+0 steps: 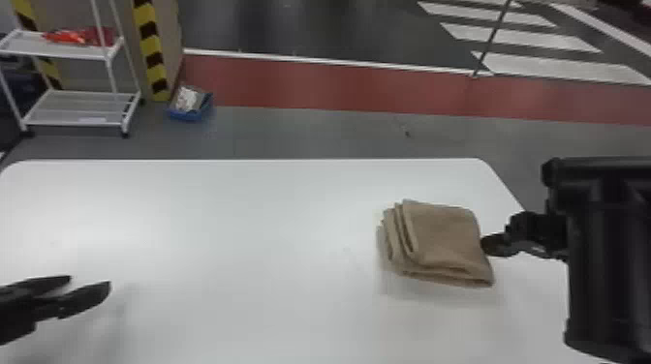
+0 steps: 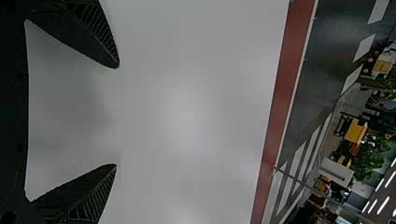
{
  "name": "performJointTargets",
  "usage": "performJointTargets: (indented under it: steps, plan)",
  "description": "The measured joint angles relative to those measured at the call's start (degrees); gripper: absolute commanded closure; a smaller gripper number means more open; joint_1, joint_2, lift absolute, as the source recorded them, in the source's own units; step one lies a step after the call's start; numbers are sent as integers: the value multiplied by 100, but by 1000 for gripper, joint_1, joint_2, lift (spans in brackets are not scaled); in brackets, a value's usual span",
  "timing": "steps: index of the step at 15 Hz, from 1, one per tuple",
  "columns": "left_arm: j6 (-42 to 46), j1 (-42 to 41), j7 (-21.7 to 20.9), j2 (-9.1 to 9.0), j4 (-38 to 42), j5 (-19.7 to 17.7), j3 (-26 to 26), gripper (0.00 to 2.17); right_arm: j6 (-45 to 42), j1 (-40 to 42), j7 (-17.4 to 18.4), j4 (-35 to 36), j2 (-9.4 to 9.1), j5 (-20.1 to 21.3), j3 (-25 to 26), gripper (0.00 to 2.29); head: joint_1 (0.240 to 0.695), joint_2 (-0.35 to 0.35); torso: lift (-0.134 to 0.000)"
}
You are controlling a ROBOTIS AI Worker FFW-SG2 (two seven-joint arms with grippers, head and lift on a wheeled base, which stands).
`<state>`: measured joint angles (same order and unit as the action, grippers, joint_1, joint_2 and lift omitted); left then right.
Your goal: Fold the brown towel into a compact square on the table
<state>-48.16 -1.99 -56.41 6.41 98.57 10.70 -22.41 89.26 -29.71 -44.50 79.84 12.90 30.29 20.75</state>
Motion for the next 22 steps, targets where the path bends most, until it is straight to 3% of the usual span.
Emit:
performJointTargets:
  steps: [5,18,22]
  plan:
    - [4,-3,37,18,-16,-6,-17,46,0,29,-9,355,-345,-267,-231,2260,695,-86,-124]
    - [3,59,60,-7,-73,-6,-1,46,14,26,187,542,-1238,-311,-1311,2260,695,62,-124]
    - [3,12,22,-5,2,-86,-38,49,47,279,-9,1020,-1281,-372,-1519,2260,695,91,-124]
